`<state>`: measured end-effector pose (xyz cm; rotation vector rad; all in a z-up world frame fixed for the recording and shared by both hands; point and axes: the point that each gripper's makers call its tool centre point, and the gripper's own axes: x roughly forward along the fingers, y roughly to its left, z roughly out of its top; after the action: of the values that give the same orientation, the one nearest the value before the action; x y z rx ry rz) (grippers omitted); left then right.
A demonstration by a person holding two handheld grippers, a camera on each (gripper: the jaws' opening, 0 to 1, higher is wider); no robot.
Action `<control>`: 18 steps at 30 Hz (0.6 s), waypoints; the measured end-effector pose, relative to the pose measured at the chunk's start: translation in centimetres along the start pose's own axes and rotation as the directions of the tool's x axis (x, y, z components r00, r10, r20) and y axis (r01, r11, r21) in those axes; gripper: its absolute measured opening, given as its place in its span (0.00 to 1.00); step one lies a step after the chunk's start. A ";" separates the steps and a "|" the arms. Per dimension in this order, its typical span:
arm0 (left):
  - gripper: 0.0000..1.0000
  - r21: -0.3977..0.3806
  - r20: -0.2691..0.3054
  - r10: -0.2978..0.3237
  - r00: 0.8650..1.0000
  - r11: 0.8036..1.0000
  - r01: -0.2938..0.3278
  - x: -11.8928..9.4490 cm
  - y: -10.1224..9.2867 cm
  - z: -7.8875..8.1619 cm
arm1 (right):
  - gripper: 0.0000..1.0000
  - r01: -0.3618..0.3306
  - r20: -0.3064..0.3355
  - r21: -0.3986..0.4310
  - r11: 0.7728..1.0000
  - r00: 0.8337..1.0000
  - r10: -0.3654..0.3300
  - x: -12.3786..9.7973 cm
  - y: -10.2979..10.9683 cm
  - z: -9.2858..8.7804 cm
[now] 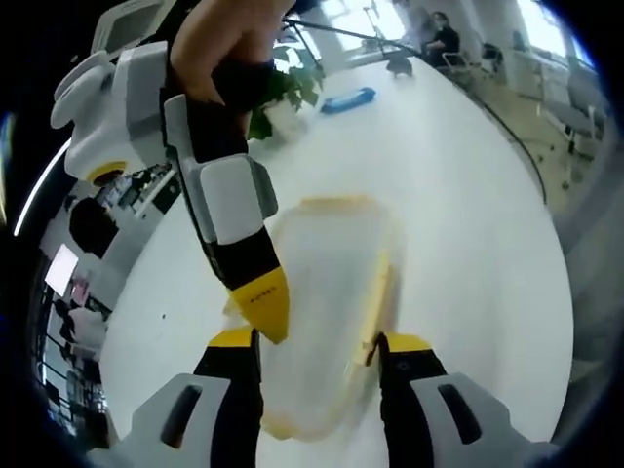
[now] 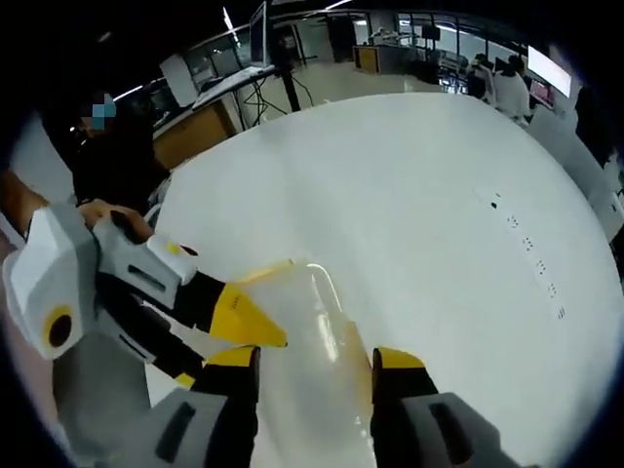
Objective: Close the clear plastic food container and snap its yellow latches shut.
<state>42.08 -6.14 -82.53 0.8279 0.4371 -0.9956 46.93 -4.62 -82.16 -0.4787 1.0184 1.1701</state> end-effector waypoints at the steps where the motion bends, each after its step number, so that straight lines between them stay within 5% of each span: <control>1: 0.45 0.007 0.006 0.000 1.000 1.000 0.000 0.0 0.0 0.0 | 0.45 0.020 0.012 0.009 1.000 1.000 -0.020 -0.1 0.0 -0.1; 6: 0.49 0.019 0.022 -0.023 0.999 1.000 0.023 -0.2 -0.3 0.2 | 0.45 0.103 0.086 0.059 0.993 0.990 -0.108 -0.5 0.0 0.0; 8: 0.55 -0.079 0.039 -0.035 0.999 0.996 0.038 -0.4 -0.4 0.1 | 0.45 0.137 0.113 0.069 0.988 0.983 -0.144 -0.7 -0.1 -0.2; 13: 0.58 -0.146 0.068 -0.008 0.998 0.989 0.018 -1.6 0.4 0.0 | 0.46 0.209 0.166 0.129 0.969 0.959 -0.229 -1.3 -0.2 -0.6; 18: 0.58 -0.283 0.125 0.016 0.992 0.959 0.020 -3.0 1.3 0.2 | 0.46 0.237 0.208 0.201 0.951 0.938 -0.277 -2.3 -0.3 -1.0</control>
<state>41.73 -4.20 -79.89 0.5029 0.4596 -0.9546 46.67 -6.72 -80.72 -0.3161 0.8156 0.8709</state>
